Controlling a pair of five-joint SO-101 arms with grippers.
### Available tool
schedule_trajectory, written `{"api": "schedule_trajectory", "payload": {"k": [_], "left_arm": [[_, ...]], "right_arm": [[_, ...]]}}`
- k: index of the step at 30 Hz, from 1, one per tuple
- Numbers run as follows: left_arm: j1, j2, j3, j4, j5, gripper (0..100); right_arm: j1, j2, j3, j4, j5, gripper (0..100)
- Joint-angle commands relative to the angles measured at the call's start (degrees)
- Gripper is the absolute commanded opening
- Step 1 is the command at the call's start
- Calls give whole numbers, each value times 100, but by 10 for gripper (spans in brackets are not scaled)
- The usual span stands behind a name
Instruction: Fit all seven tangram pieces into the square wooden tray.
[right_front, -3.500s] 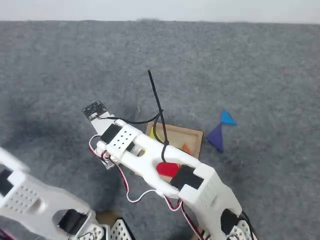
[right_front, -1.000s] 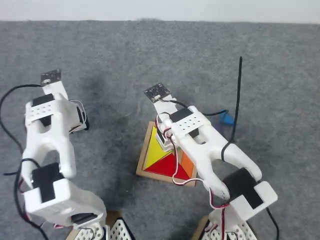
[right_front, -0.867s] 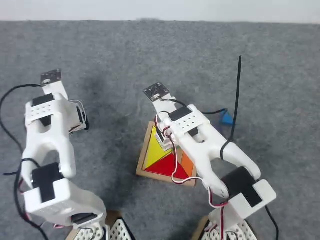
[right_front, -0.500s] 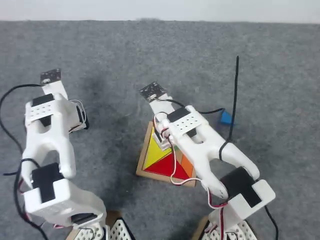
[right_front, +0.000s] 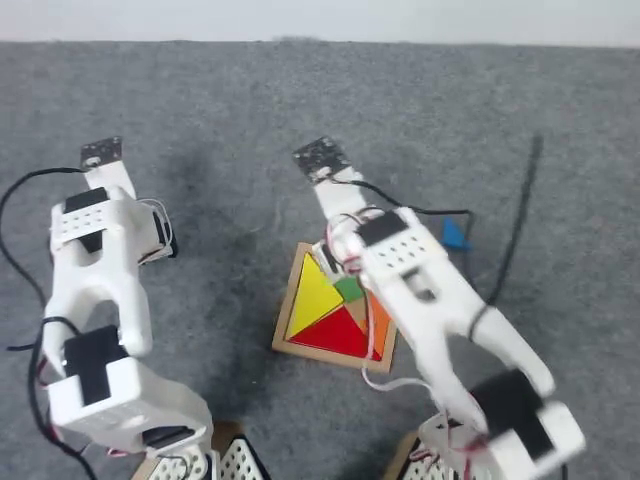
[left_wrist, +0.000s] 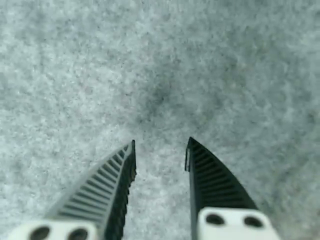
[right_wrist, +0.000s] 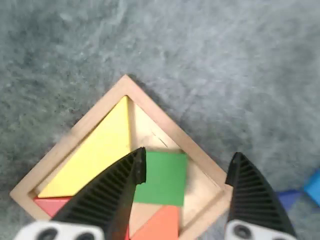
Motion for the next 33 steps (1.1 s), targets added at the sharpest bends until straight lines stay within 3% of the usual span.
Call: {"api": "schedule_trajectory", "payload": {"k": [1, 5, 22, 33], "left_arm": [[62, -325, -22, -97, 62, 152], [62, -325, -22, -97, 62, 152], [132, -325, -22, -79, 62, 152], [132, -316, -13, -97, 62, 152]], "right_arm": [[189, -1015, 466, -207, 70, 146], [409, -1174, 1002, -171, 70, 55], [-101, 804, 475, -523, 88, 52], [-110, -743, 782, -312, 79, 52]]}}
